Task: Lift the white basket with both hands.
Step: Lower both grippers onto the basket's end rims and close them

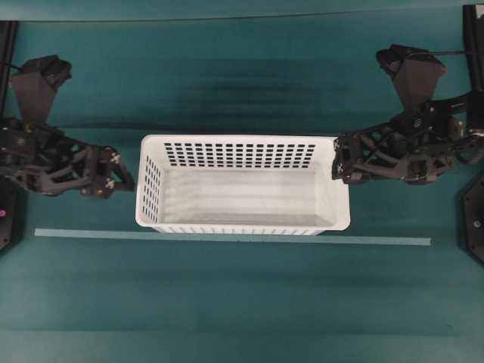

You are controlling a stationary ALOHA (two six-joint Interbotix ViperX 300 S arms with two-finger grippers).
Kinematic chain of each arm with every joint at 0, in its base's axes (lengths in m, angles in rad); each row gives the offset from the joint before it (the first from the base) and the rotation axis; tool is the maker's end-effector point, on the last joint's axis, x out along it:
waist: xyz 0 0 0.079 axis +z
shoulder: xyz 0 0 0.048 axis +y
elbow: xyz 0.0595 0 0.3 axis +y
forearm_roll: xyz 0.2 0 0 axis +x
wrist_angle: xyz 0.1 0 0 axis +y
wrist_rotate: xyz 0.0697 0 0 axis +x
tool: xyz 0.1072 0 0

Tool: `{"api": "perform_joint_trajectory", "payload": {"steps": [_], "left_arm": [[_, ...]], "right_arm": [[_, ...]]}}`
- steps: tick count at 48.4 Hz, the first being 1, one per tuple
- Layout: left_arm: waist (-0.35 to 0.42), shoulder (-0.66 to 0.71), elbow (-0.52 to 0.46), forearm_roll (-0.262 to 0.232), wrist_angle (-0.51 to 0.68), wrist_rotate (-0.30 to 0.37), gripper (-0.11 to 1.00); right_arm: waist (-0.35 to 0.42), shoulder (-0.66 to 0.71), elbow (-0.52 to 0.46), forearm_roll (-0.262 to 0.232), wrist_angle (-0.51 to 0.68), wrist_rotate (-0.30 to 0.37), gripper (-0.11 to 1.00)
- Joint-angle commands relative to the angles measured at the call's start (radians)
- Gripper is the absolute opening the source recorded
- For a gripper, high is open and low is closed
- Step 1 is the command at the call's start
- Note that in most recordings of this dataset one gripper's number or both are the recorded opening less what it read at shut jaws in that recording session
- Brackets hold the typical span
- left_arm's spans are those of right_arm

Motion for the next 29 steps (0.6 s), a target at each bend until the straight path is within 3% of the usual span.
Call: {"api": "perform_joint_trajectory", "payload": {"steps": [1,8,15,29], "left_arm": [[0.006,0.055,-0.028,0.003,-0.031,0.0,0.89],[0.008,0.137,-0.028,0.003,-0.064,-0.002,0.89],[0.02,0.222,-0.032,0.003,-0.121,-0.002,0.89],[0.029,0.385,-0.032,0.003,-0.222,-0.005,0.89]], "right_arm": [[0.002,0.049,-0.02,0.012,-0.003,0.003,0.99],[0.002,0.114,-0.04,0.051,0.005,0.041,0.98],[0.009,0.166,-0.037,0.052,-0.006,0.081,0.98],[0.017,0.275,0.0,0.049,-0.11,0.083,0.97]]}}
